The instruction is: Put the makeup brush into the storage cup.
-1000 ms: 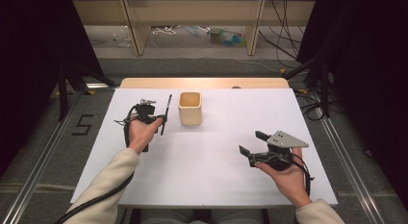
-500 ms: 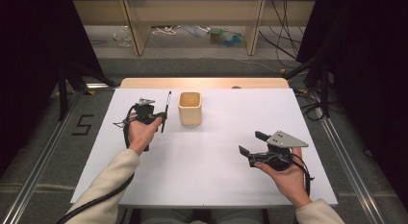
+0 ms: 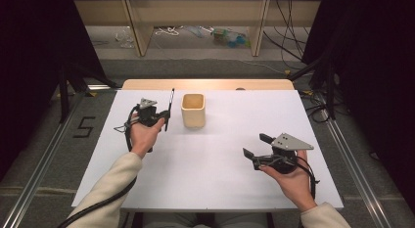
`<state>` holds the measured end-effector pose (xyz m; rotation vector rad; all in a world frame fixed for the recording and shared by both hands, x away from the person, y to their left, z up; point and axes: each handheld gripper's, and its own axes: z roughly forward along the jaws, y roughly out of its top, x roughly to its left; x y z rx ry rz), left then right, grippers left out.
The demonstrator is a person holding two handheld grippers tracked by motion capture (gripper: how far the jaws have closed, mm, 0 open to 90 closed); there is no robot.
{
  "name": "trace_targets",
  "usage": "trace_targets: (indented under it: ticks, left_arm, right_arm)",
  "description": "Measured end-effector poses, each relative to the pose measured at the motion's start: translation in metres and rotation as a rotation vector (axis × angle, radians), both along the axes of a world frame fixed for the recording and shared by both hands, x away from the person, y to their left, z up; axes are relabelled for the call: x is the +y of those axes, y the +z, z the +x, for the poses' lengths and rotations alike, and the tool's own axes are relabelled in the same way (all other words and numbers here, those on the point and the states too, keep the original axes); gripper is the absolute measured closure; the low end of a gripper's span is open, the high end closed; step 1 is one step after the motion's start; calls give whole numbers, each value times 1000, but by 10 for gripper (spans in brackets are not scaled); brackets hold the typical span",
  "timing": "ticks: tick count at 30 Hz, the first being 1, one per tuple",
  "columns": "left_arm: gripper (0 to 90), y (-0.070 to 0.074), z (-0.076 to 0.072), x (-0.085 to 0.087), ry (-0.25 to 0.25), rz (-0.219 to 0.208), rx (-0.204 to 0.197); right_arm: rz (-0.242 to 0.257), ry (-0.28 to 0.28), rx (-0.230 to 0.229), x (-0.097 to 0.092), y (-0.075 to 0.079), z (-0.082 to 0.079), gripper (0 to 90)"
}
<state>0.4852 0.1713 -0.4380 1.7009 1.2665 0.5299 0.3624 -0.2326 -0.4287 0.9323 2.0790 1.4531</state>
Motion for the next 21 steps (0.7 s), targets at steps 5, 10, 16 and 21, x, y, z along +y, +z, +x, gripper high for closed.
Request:
trace_targets:
  ticks: [5, 10, 16, 21]
  left_arm:
    - [838, -1, 0, -1, 0, -5, -18]
    - [838, 0, 0, -1, -6, -2, -39]
    - [838, 0, -1, -2, -14, 0, -73]
    - [838, 1, -2, -2, -28, 0, -107]
  right_arm:
    - [0, -3, -2, 0, 0, 0, 203]
    - [-1, -2, -1, 0, 0, 0, 203]
    - [-6, -6, -11, -1, 0, 0, 203]
    - [0, -2, 0, 0, 0, 0, 203]
